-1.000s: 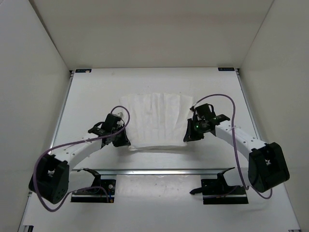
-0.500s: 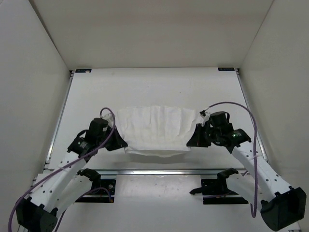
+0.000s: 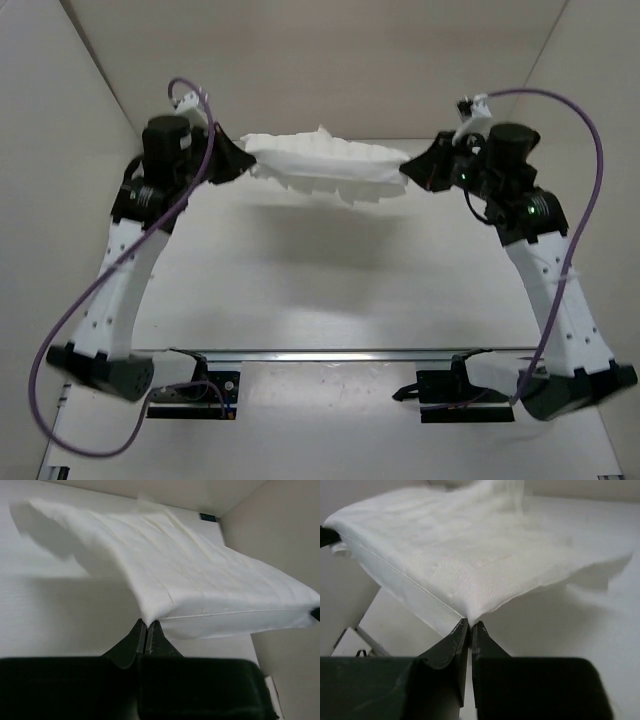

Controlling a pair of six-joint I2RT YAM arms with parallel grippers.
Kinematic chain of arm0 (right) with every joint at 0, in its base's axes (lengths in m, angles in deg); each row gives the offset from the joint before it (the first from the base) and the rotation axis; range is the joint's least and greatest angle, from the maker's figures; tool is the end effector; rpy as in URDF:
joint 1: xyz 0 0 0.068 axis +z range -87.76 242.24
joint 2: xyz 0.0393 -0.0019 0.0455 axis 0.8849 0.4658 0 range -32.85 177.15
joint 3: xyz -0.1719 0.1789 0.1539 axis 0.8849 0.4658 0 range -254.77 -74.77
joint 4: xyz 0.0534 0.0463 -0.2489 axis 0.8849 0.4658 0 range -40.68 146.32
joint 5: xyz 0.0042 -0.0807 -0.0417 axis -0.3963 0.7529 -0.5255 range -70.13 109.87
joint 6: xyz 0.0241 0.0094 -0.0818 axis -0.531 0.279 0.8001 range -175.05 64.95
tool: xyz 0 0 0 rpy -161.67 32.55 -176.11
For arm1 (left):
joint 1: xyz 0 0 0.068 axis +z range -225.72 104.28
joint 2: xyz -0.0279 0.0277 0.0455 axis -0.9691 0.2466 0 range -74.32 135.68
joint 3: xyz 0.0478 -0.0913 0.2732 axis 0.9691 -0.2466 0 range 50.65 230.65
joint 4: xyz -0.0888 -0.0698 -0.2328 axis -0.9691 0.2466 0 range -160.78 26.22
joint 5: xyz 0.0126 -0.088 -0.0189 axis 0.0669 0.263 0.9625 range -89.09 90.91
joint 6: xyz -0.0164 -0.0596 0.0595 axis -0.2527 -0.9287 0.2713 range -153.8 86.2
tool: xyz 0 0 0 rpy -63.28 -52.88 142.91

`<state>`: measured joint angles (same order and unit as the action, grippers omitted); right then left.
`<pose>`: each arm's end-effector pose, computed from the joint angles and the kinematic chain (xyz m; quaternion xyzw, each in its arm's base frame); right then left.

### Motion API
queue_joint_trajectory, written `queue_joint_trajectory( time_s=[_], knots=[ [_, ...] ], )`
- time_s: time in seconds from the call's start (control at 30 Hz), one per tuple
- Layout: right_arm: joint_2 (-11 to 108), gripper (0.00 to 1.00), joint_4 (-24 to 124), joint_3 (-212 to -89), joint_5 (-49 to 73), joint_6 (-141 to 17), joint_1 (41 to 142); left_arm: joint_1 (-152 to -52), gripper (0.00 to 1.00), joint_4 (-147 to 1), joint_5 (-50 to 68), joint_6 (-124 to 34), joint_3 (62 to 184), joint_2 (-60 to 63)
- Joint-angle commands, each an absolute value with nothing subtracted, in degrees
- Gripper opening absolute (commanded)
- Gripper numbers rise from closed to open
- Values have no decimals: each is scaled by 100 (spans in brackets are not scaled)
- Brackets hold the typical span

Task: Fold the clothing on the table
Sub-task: Flatten the skirt out, then fold the skirt

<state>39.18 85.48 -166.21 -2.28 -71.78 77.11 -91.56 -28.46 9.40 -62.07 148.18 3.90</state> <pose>0.2621 0.0992 0.4789 -0.1018 0.7894 0.3078 0.5213 0.2928 -0.0947 0.4699 -0.0494 0.8312 -0.2639 0.4869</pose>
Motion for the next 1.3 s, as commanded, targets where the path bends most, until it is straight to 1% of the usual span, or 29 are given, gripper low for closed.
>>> queue_joint_trajectory(
  time_s=[0.0,0.03,0.07,0.17,0.2,0.27,0.37,0.43,0.53,0.57,0.6,0.63,0.73,0.8,0.83,0.9,0.93,0.97,1.0,1.07,1.1,1.13,1.17,1.2,1.23,1.27],
  knots=[
    [3554,0,8263,-15214,-754,-7254,7244,-9128,0,-3163,1021,-6349,13062,-556],
    [3518,0,8115,-14672,-807,-7289,7270,-9137,0,-3445,1092,-6377,12315,-785],
    [3422,0,7948,-14197,-808,-7315,7305,-9154,0,-3683,1084,-6499,11976,-874],
    [3229,0,7517,-12975,-694,-7455,7524,-9269,0,-4272,1031,-6772,9923,-1217],
    [3202,0,7333,-12544,-650,-7560,7560,-9312,0,-4396,1049,-6938,9612,-1322],
    [3193,0,7270,-11998,-623,-7701,7595,-9356,0,-4817,1014,-7176,8480,-1568],
    [3123,0,7515,-11373,-343,-7921,7683,-9628,0,-4977,970,-7502,7520,-1954],
    [2861,0,7778,-11081,16,-8053,7814,-9742,0,-4907,961,-7625,7175,-2226],
    [2596,0,8306,-10738,71,-8237,7876,-9822,0,-4548,961,-7669,6920,-2850],
    [2543,0,8481,-10659,106,-8334,7989,-9822,0,-4356,952,-7704,6876,-3096],
    [2464,0,8596,-10754,376,-8474,8417,-9787,0,-4188,961,-7722,6814,-3238],
    [2472,0,8684,-10825,596,-8589,8569,-9770,0,-4152,1057,-7766,6788,-3422],
    [2516,0,8764,-10922,151,-8581,8615,-9699,0,-3976,1224,-7783,6726,-3810],
    [2551,1,8711,-11071,98,-8397,8440,-9699,0,-4089,1251,-7801,7023,-3776],
    [2682,0,8546,-11350,10,-8196,8239,-9656,0,-4273,1268,-7697,7147,-3523],
    [3199,0,8386,-12071,71,-7835,7966,-9393,0,-4484,1216,-7338,8047,-2542],
    [3715,0,8386,-12804,54,-7582,7808,-9339,0,-4564,1207,-7213,8758,-2205],
    [4216,0,8429,-13229,114,-7405,7780,-9234,0,-4521,1137,-7003,9165,-1489],
    [4491,0,8586,-14260,193,-7290,7736,-9112,0,-4416,1163,-6819,10152,-794],
    [5517,0,9008,-16570,334,-7123,7753,-9032,0,-4074,900,-6598,12279,420],
    [5696,0,9105,-17113,570,-7052,7762,-8935,0,-3994,830,-6519,12820,661],
    [6028,0,9315,-18145,729,-6965,7893,-8839,0,-3689,820,-6518,13852,1098],
    [6301,0,9491,-19000,1009,-6729,7990,-8820,0,-3390,829,-6474,14324,1268],
    [6452,0,9606,-19295,1325,-6718,8043,-8803,0,-3300,768,-6430,15042,1426],
    [6454,0,9668,-19585,1432,-6500,8191,-8872,0,-3212,680,-6378,15388,1428],
    [6341,0,9538,-19405,1712,-6376,8297,-8908,0,-3246,514,-6299,15288,1349]
  ],
)
